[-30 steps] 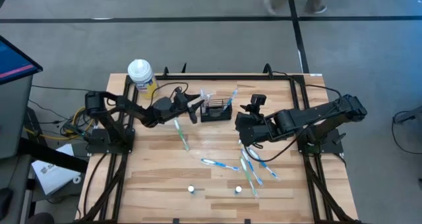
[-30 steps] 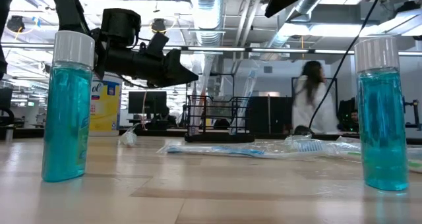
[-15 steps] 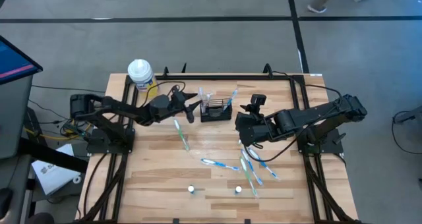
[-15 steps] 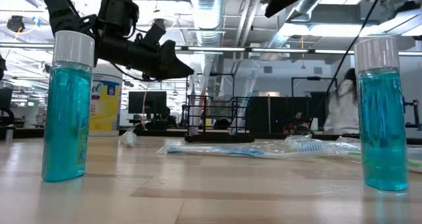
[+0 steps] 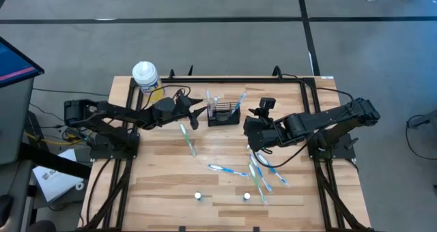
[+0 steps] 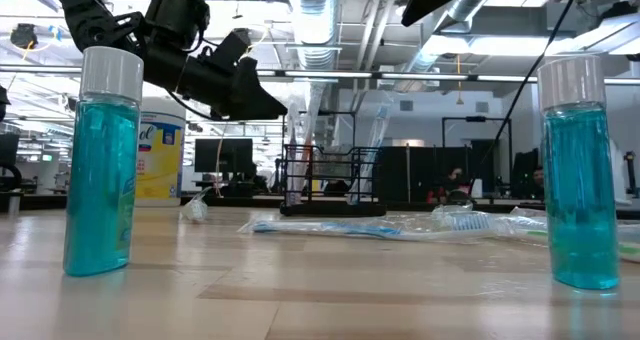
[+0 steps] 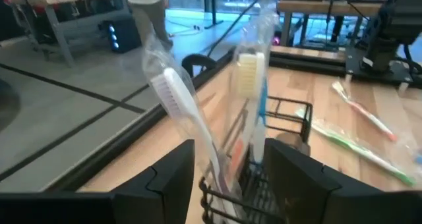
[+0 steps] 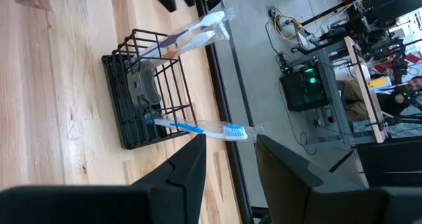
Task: Pick & Place toothbrushing station
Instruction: Put the green toothbrush into the black mesh organizer
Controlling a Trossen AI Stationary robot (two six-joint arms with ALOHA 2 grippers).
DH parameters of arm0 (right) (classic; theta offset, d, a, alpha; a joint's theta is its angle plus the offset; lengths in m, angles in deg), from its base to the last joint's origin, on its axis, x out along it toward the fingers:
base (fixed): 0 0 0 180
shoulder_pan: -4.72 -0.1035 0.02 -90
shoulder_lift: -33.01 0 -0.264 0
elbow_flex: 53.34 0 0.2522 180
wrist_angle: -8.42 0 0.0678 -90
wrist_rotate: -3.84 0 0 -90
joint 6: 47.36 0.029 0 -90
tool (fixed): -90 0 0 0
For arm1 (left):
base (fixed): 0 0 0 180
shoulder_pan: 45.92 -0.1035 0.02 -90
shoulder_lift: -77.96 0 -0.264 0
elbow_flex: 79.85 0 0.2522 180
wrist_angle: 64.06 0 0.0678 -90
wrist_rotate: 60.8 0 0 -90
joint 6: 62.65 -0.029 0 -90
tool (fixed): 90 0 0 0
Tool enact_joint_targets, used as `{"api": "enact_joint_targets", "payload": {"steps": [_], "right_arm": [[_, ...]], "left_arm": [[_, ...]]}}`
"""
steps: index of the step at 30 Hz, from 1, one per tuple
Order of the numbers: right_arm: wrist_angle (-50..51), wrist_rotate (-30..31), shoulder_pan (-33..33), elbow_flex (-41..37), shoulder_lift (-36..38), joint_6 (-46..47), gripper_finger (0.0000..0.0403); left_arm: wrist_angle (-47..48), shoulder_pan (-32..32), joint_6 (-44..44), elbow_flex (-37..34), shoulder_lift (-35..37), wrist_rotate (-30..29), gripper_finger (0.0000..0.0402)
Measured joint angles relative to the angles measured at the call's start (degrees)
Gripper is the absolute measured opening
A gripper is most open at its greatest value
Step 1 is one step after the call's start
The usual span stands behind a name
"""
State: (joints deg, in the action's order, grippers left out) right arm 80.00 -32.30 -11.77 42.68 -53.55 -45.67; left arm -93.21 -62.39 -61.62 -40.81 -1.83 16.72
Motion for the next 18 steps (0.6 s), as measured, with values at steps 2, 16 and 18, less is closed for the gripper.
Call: {"api": "enact_joint_targets", "payload": {"steps": [2, 16, 18], "right_arm": [[0.00, -0.02, -0.02, 0.00, 0.01, -0.15, 0.0122], [0.00, 0.00, -0.01, 0.00, -0.01, -0.15, 0.0122], [0.00, -0.01, 0.00, 0.00, 0.00, -0.13, 0.0123]], "left_arm": [[1.87, 0.00, 0.75, 0.00, 0.66, 0.49, 0.0176], [13.73, 3.78, 0.92, 0.00, 1.69, 0.94, 0.0170], [15.98, 4.47, 0.80, 0.07, 1.89, 2.13, 0.0168]]}}
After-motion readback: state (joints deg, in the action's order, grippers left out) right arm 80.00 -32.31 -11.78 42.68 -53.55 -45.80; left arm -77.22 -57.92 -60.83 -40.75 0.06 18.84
